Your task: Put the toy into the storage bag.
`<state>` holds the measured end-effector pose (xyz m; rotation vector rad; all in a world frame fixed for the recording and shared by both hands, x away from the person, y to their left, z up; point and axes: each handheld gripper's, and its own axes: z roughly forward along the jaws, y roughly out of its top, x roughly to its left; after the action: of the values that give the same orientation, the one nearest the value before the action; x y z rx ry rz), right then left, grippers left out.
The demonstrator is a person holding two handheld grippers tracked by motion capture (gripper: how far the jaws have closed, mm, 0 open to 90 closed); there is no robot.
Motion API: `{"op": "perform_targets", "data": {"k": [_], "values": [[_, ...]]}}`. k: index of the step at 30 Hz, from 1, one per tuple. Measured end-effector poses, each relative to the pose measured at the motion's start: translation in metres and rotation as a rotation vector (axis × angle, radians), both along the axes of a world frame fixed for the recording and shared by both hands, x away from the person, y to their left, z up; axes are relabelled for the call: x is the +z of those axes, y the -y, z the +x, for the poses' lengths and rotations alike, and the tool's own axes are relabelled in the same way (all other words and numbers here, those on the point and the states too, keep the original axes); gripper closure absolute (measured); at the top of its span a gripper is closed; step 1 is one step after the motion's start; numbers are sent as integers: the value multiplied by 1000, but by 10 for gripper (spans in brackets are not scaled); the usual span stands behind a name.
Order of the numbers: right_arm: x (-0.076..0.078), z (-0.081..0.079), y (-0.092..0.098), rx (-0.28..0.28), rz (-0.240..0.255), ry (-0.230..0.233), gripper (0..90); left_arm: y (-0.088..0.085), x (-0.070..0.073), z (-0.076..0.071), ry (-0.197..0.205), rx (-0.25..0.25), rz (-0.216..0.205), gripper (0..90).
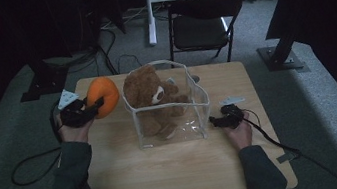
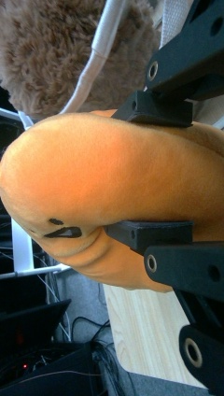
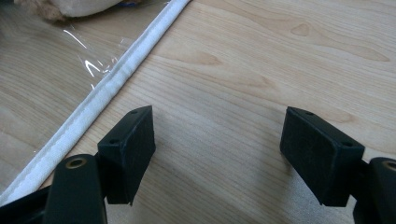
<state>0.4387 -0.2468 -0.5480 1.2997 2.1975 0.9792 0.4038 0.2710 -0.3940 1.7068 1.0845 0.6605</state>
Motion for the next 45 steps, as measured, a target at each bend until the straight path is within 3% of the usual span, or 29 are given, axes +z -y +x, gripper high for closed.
{"op": "perform_targets", "data": {"k": [17,45], "values": [[0,0,0,7,-1,0,254,-4,13,-1,22,-2,-15,552],[0,0,0,12,0,-1,254,-4,51,-3,92,-19,-24,550]]}}
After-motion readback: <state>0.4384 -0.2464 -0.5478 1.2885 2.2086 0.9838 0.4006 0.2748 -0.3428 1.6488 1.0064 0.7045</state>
